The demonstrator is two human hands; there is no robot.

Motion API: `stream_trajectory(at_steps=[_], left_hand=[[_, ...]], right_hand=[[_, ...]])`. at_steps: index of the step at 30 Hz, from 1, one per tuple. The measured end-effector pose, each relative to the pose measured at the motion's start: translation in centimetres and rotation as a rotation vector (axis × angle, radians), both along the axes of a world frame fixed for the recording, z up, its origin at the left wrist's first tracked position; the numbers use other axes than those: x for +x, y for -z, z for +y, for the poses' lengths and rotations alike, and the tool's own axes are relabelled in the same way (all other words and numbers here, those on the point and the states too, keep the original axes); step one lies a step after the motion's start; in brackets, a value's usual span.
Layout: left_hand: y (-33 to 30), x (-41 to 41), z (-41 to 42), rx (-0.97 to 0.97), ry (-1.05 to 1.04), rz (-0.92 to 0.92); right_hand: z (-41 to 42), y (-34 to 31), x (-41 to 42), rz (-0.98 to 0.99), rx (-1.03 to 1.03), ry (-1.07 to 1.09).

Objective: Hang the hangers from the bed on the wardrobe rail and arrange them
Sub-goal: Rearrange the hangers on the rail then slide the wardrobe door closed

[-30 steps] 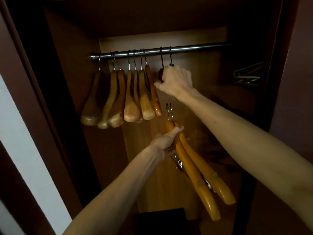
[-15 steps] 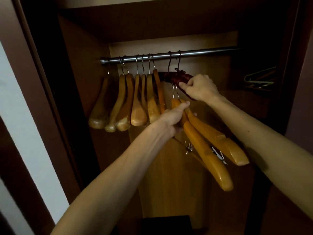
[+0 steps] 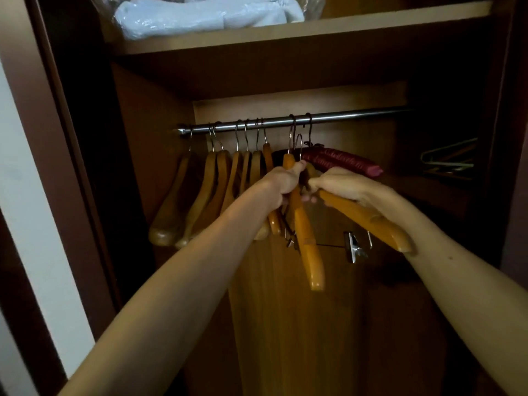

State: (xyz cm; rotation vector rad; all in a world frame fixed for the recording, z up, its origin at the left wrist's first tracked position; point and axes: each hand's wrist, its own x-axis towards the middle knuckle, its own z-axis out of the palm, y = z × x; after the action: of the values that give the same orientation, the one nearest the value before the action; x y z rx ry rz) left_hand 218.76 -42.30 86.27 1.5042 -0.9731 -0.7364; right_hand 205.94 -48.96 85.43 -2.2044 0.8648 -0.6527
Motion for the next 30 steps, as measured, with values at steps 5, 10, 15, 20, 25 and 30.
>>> stream_trajectory(at_steps=[5, 10, 15, 20, 25, 30], left_hand=[[-1.9, 1.0, -1.7, 0.042, -0.193, -0.388], [-4.0, 1.9, -3.1, 0.093, -0.276, -0.632], [-5.7, 3.5, -5.3, 0.086, -0.327, -0.684], [-6.5, 4.6, -6.9, 0.077, -0.327, -0.739], [-6.6, 5.0, -8.3, 0.096, -0.358, -0.82], [-6.2, 4.5, -8.6, 0.174, -0.343, -0.882]], right_hand=[[0.1, -0.2, 2.6, -0.095, -0.02, 0.123], [-0.8, -0.7, 5.0, -0.224, -0.045, 0.163], [-2.1, -2.7, 6.4, -0.222, -0.059, 0.158], [-3.2, -4.9, 7.0, -0.079, -0.112, 0.139], [-3.9, -5.2, 7.1, -0.044, -0.094, 0.159], [-4.7, -4.1, 7.3, -0.109, -0.058, 0.208]])
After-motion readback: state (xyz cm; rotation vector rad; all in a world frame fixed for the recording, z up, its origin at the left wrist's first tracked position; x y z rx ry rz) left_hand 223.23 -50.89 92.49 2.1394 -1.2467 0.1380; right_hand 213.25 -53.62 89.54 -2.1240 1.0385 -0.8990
